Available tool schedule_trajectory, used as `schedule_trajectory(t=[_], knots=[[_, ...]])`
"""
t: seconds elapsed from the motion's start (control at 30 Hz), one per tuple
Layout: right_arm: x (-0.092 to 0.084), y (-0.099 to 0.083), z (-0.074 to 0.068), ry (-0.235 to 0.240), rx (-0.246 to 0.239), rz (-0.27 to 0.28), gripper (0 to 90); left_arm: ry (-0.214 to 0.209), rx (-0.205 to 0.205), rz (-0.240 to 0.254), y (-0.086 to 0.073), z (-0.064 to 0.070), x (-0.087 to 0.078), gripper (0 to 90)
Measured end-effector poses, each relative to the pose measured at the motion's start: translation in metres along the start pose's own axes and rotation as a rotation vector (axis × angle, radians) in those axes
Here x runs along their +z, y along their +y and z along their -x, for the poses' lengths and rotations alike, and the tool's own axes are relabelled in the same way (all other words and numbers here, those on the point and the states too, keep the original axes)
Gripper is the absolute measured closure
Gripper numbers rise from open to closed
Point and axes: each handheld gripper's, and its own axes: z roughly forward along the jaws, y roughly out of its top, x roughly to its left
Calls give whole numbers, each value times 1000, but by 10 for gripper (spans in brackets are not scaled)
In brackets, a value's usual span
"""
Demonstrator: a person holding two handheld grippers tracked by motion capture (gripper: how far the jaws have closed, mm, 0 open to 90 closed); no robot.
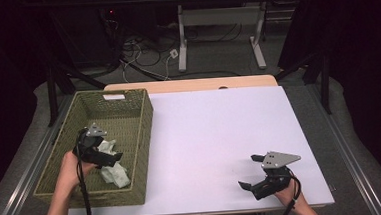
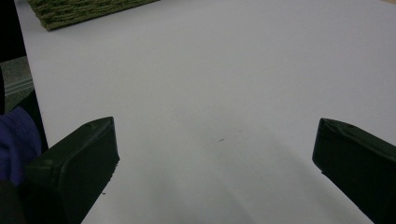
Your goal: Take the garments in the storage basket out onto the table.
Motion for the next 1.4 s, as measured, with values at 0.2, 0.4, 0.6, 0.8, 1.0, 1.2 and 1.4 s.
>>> schedule_trajectory(t=[0.2, 0.4, 0.6, 0.8, 1.0, 1.2, 1.4], knots=[[0, 0, 0, 2, -6, 2, 0, -37, 34, -65, -7, -3, 3, 0], [0, 0, -1, 2, 2, 10, 0, -60, 69, -117, -10, 0, 8, 0], [0, 1, 0, 1, -2, 7, 0, -88, 75, -184, -9, 0, 13, 0], [0, 1, 0, 11, -4, 4, 0, -89, 73, -257, -10, -1, 21, 0], [0, 1, 2, 7, 2, 10, 0, -93, 80, -322, -11, 0, 31, 5], [-1, 2, 1, 10, 1, 13, 0, -88, 93, -353, -12, 2, 37, 63], [0, 1, 3, 16, 12, -2, 0, -112, 93, -349, -13, 2, 37, 250]])
